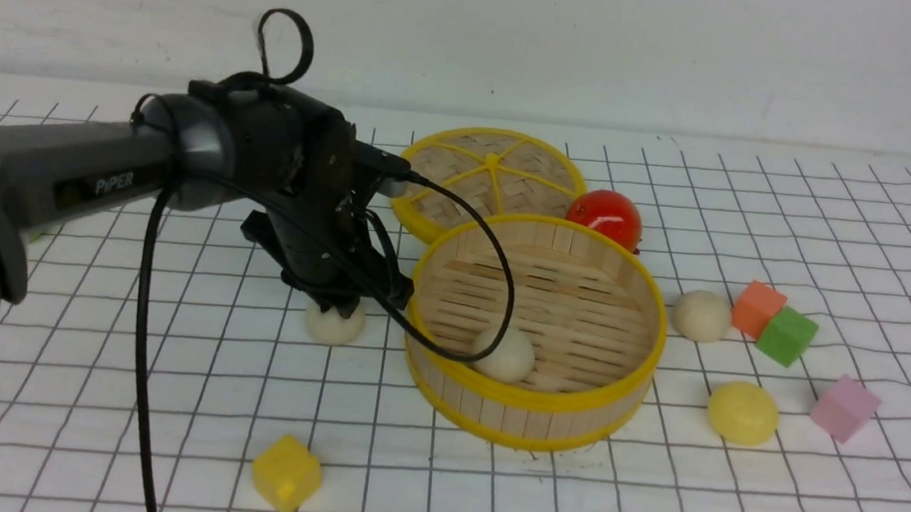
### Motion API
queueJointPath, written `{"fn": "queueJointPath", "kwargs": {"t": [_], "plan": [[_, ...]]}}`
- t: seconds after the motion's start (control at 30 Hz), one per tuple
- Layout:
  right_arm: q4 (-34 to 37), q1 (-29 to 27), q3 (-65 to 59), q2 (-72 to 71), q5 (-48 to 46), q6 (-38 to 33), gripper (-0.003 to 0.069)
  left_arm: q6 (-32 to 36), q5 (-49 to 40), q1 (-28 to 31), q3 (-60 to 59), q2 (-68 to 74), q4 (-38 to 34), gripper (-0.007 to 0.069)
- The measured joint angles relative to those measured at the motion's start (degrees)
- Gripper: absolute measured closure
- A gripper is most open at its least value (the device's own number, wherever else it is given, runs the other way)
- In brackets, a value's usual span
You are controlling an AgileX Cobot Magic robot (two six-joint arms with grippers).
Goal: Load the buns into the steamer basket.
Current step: Use the left arm to grab a steamed stuffed bun, then use the left arm to put the steamed stuffed bun into the steamer
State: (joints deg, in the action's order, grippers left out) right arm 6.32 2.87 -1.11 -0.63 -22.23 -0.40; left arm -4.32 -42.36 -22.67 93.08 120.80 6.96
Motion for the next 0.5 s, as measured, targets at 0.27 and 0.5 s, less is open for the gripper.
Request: {"fn": "queueJointPath", "kwargs": {"t": [0.27, 0.5], "plan": [[0.00, 0.00, 0.00, 0.00, 0.00, 0.00, 0.0418, 0.00, -1.19, 0.00, 0.17, -0.21, 0.84, 0.0638], [0.00, 0.00, 0.00, 0.00, 0.00, 0.00, 0.0418, 1.43, -4.29, -0.19, 0.06, -9.50, -3.70, 0.0638]]}}
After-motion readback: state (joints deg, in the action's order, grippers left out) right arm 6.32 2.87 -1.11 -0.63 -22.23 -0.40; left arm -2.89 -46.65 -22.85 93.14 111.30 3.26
